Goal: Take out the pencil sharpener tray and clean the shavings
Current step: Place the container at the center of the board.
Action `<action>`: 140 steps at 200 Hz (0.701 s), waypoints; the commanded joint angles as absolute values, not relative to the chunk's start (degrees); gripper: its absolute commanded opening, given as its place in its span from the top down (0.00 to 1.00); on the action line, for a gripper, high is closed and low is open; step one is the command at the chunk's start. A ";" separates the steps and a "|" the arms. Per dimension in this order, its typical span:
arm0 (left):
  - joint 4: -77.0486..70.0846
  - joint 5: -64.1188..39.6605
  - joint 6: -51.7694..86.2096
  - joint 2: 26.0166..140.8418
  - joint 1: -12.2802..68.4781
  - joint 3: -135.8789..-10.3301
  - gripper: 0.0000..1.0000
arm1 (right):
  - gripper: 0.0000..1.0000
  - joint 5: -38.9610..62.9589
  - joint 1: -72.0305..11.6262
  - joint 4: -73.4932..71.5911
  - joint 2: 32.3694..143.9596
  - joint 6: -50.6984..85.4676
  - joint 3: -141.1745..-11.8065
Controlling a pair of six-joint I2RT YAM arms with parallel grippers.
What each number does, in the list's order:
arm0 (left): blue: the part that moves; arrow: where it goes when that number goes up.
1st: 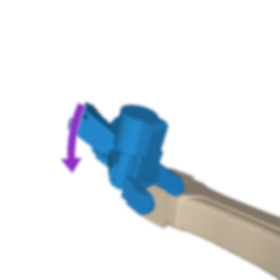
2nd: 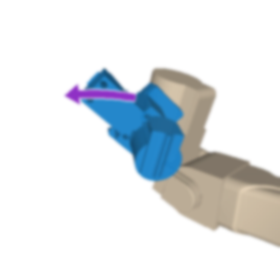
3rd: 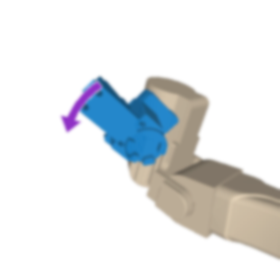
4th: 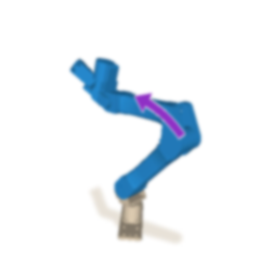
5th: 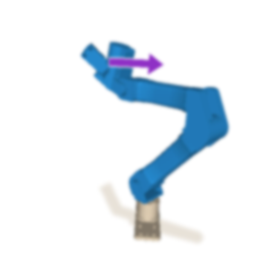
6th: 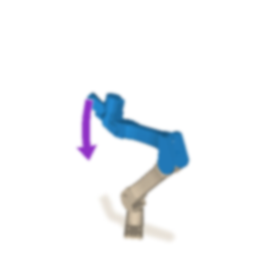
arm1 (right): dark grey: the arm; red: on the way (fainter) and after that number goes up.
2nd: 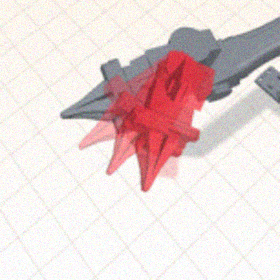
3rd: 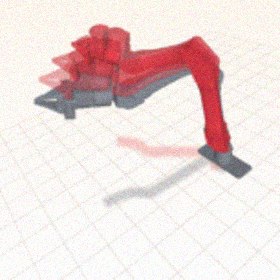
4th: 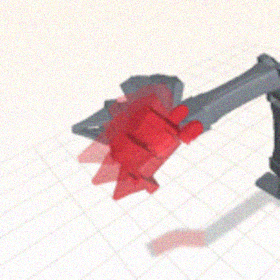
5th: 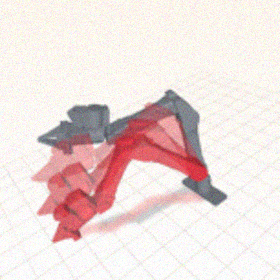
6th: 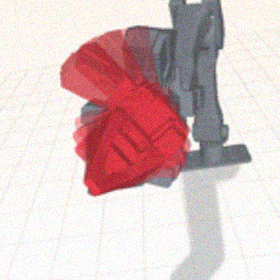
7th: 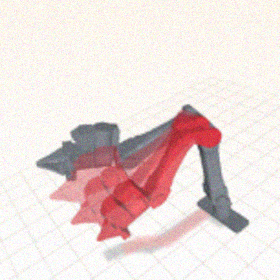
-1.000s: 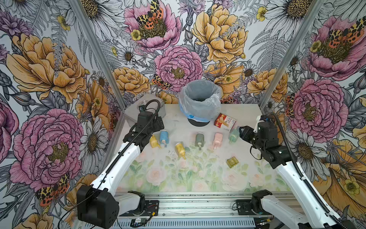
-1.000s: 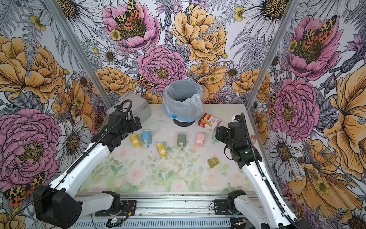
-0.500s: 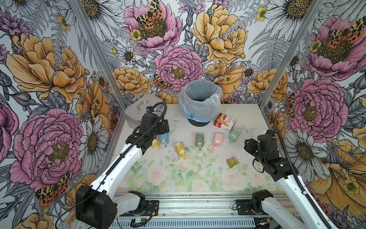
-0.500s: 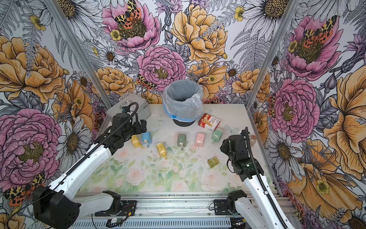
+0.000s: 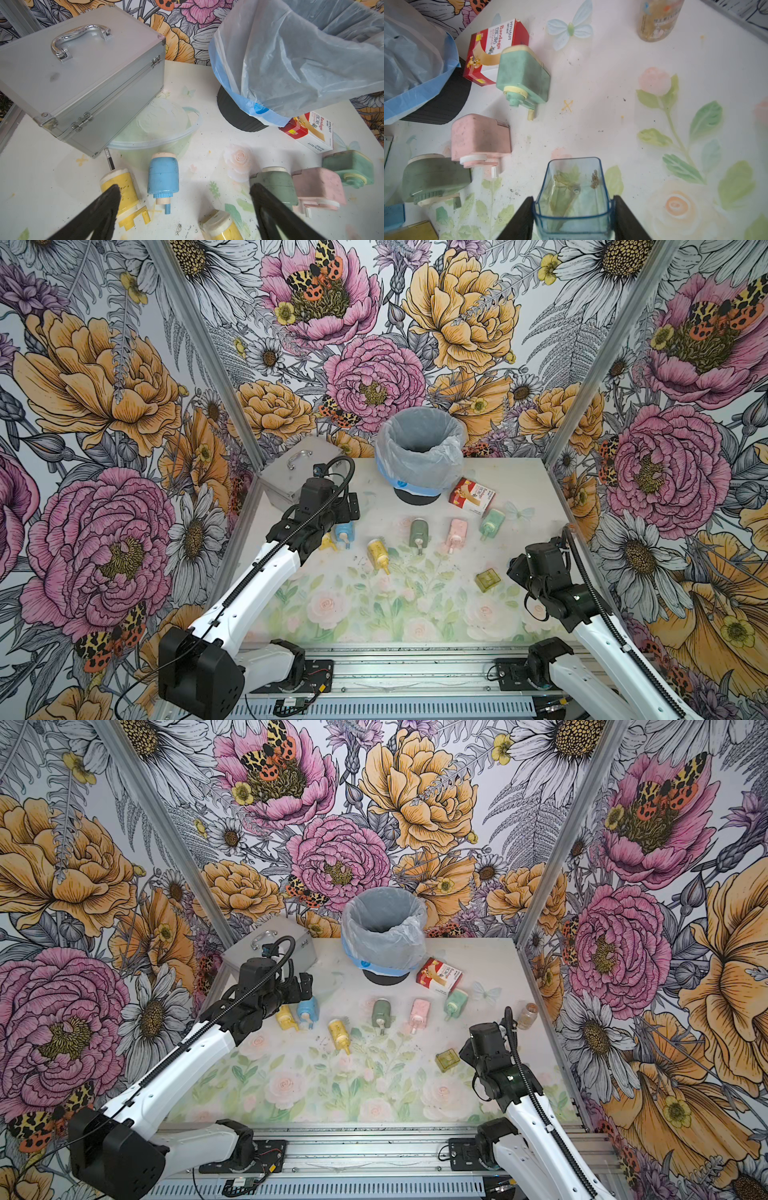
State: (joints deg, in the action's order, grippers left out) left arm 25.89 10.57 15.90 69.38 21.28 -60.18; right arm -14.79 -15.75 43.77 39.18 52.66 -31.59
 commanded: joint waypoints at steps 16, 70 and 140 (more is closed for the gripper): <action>25.28 8.01 15.04 69.69 21.68 -60.30 0.01 | 0.88 -15.51 -17.01 44.06 36.48 55.71 -27.65; 25.36 5.57 15.47 71.12 21.69 -60.85 0.01 | 0.88 -16.93 -19.28 44.02 35.85 58.73 -23.54; 25.78 6.42 14.96 71.50 24.61 -60.80 0.01 | 0.87 -21.09 -24.41 43.59 34.63 63.41 -18.52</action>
